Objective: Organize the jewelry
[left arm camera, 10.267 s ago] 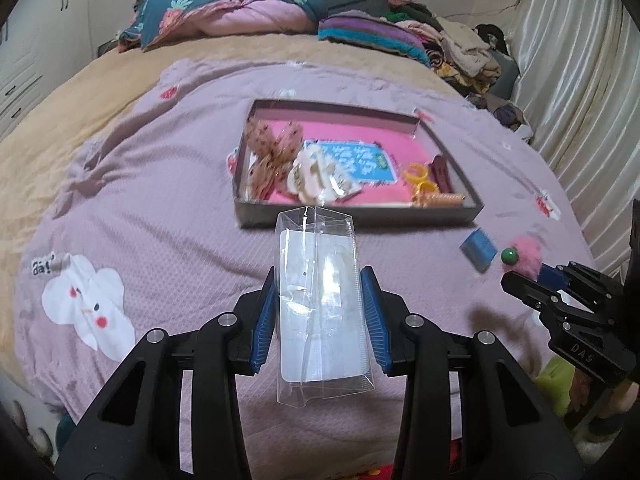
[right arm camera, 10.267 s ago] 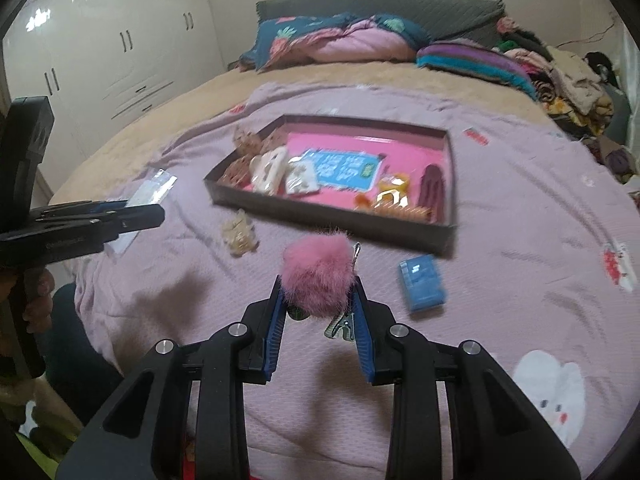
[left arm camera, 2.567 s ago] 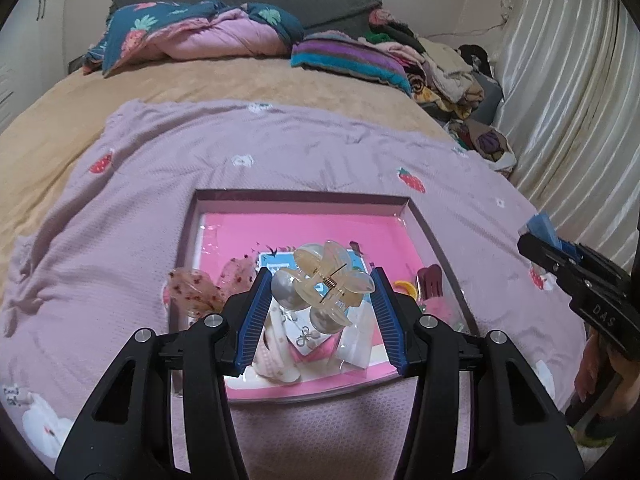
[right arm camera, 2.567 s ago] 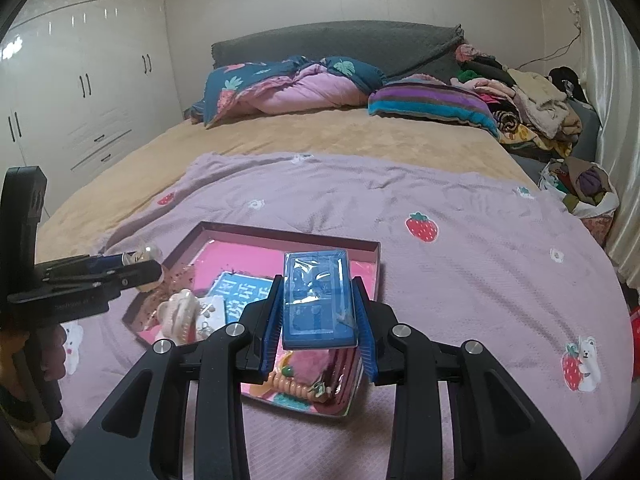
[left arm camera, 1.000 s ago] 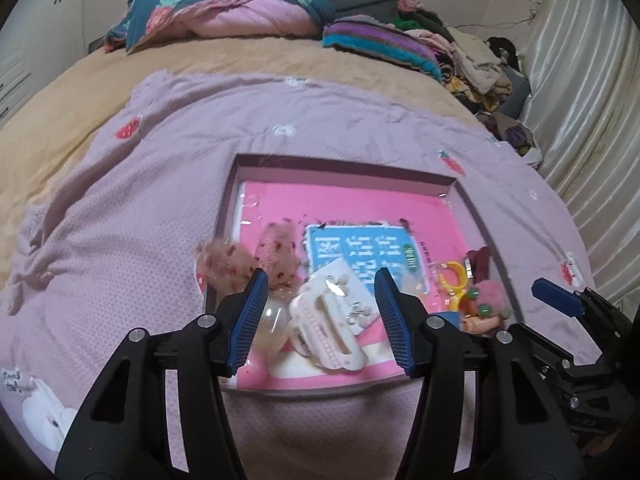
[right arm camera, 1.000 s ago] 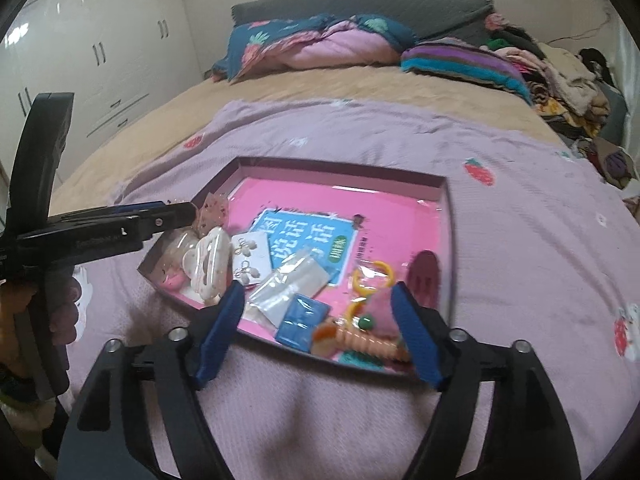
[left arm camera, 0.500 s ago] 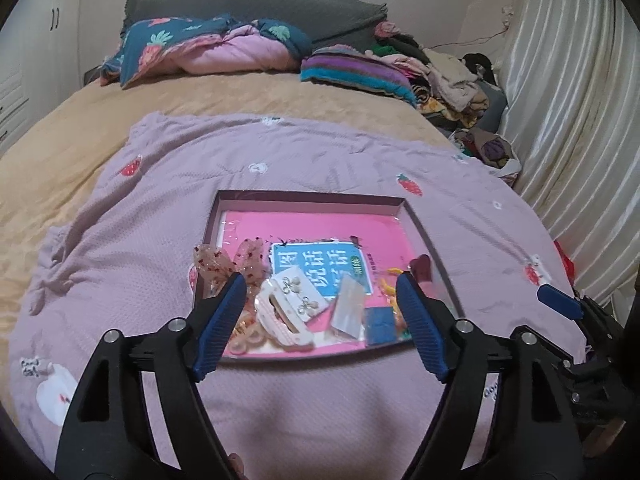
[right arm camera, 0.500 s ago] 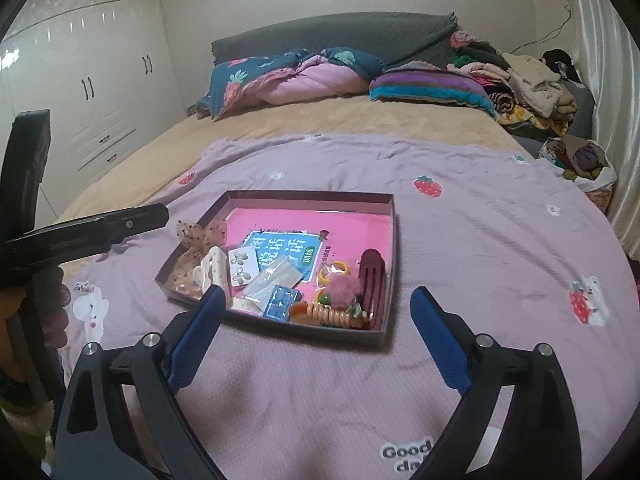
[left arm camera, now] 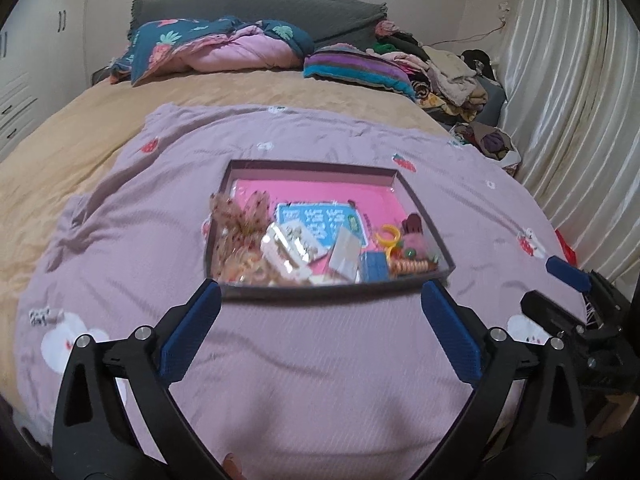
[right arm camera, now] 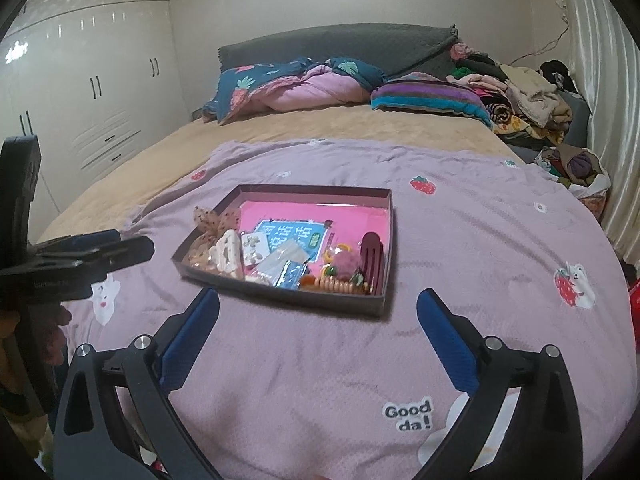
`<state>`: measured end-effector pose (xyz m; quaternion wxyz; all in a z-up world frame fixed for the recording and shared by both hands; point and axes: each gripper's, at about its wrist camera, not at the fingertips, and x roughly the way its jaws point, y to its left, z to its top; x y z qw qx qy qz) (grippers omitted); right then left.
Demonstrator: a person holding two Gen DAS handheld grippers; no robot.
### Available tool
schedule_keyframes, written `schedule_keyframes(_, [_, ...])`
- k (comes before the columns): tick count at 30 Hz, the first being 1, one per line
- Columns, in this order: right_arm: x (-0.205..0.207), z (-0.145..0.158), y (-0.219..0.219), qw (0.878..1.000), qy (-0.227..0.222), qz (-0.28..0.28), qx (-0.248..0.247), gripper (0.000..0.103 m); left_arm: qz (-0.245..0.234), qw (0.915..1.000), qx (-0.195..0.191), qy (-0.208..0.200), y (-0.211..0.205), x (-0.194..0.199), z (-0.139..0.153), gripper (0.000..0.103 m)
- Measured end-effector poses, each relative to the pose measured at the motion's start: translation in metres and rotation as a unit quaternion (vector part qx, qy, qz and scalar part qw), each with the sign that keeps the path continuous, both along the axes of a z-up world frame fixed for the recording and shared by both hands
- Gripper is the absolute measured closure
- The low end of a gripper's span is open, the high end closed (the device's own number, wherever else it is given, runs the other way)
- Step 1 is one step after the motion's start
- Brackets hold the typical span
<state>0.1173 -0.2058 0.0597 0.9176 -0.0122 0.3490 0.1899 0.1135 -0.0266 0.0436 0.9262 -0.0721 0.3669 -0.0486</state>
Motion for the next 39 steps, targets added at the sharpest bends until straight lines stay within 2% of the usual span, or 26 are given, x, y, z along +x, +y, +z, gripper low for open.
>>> schedule_keyframes(6, [-0.016, -0.013, 0.003, 1.000, 0.009, 0.006, -0.002, 0.004, 0.015, 0.9998, 0.009, 0.003, 0.006, -0.023, -0.019, 0.009])
schedule_keyframes(11, [-0.026, -0.029, 0.004, 1.000, 0.022, 0.000, -0.007, 0.004, 0.030, 0.9995, -0.002, 0.008, 0.012, -0.033, -0.031, 0.009])
schedule_keyframes(17, [-0.033, -0.040, 0.004, 0.999, 0.036, -0.008, -0.007, 0.004, 0.024, 0.9996, 0.000, 0.016, 0.010, -0.038, -0.042, 0.009])
schedule_keyframes(39, [-0.039, -0.036, 0.008, 0.999, 0.035, -0.004, -0.016, 0.004, 0.023, 0.9996, 0.003, 0.017, 0.008, -0.046, -0.040, 0.009])
